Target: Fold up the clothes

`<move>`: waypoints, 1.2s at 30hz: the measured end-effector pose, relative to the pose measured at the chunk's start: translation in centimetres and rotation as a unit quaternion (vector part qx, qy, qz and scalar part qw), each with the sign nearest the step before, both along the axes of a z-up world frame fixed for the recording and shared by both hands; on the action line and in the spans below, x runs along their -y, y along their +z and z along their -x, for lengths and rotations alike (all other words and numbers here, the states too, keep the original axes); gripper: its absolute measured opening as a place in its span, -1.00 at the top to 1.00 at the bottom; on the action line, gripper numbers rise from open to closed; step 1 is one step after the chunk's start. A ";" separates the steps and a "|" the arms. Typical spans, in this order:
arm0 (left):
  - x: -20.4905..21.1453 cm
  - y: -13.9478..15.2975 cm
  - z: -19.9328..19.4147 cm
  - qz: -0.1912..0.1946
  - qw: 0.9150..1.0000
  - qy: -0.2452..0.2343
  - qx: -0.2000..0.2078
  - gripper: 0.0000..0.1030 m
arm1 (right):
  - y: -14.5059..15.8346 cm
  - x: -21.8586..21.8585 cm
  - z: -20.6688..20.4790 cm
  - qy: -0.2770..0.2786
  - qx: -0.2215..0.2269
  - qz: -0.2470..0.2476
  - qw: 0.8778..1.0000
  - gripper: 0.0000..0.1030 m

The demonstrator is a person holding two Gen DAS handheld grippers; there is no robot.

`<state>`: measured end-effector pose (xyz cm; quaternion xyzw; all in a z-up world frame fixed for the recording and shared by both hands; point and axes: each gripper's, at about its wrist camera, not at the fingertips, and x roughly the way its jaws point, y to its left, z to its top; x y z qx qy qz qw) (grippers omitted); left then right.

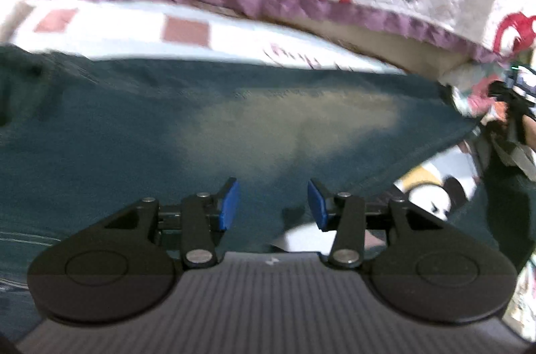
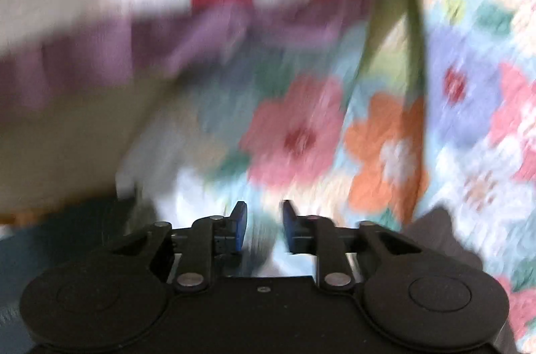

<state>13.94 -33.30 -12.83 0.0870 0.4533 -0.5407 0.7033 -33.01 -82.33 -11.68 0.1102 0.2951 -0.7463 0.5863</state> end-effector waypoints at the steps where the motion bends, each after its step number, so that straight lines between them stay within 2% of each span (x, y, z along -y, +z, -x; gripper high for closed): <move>1: -0.5 0.1 -0.6 -0.004 1.000 0.017 0.013 0.09 | 0.8 -0.5 -0.4 0.020 0.020 0.011 1.000 0.26; 2: -1.0 0.3 -1.2 -0.009 0.999 0.035 0.025 0.09 | 1.7 -1.0 -0.9 0.040 0.039 0.022 0.998 0.14; 4: -2.0 0.5 -2.4 -0.017 0.996 0.069 0.051 0.09 | 2.2 -1.7 -2.3 0.087 0.098 0.011 0.991 0.07; 6: -3.0 0.8 -3.5 -0.026 0.991 0.104 0.076 0.08 | 1.5 -2.2 -4.4 0.141 0.156 -0.024 0.977 0.07; 8: -4.0 1.0 -4.7 -0.034 0.985 0.138 0.101 0.04 | 0.2 -2.9 -7.2 0.194 0.195 -0.064 0.959 0.07; 12: -5.4 1.2 -7.1 -0.052 0.968 0.197 0.144 -0.06 | -1.6 -4.2 -11.4 0.258 0.173 -0.112 0.944 0.07; 17: -4.2 -0.2 -10.1 -0.083 0.961 0.213 0.157 -0.23 | -3.7 -5.7 -16.5 0.334 0.140 -0.169 0.917 0.00; 19: -3.7 -0.8 -11.3 -0.095 0.957 0.219 0.162 -0.23 | -4.6 -6.3 -18.5 0.364 0.126 -0.192 0.903 -0.03; 21: -3.2 -1.4 -12.5 -0.108 0.954 0.225 0.167 -0.39 | -5.5 -6.9 -20.6 0.392 0.112 -0.214 0.888 -0.06; 26: -2.0 -2.8 -15.5 -0.138 0.944 0.241 0.179 -0.40 | -7.3 -7.5 -19.9 0.405 0.094 -0.226 0.881 -0.07; 27: -1.7 -3.1 -16.1 -0.144 0.942 0.244 0.182 -0.49 | -7.7 -7.4 -19.5 0.406 0.096 -0.227 0.880 -0.07; 29: -1.1 -3.9 -15.6 -0.149 0.938 0.236 0.207 -0.51 | -8.6 -7.4 -18.9 0.403 0.097 -0.222 0.882 -0.27; 30: -0.8 -4.2 -15.1 -0.153 0.935 0.227 0.224 -0.22 | -8.8 -7.4 -18.7 0.404 0.100 -0.213 0.884 -0.32; 31: -0.5 -4.3 -14.5 -0.151 0.936 0.211 0.238 0.19 | -8.9 -7.2 -18.6 0.401 0.107 -0.210 0.886 -0.36; 32: -0.3 -4.3 -13.9 -0.145 0.938 0.192 0.248 0.83 | -8.9 -7.0 -18.6 0.397 0.116 -0.207 0.887 -0.36; 34: -0.2 -3.3 -12.5 -0.140 0.928 0.182 0.293 0.84 | -8.8 -7.1 -18.7 0.395 0.117 -0.203 0.888 -0.37; 36: -0.5 -1.4 -11.2 -0.119 0.911 0.182 0.349 0.84 | -8.9 -7.1 -18.8 0.397 0.116 -0.199 0.889 -0.37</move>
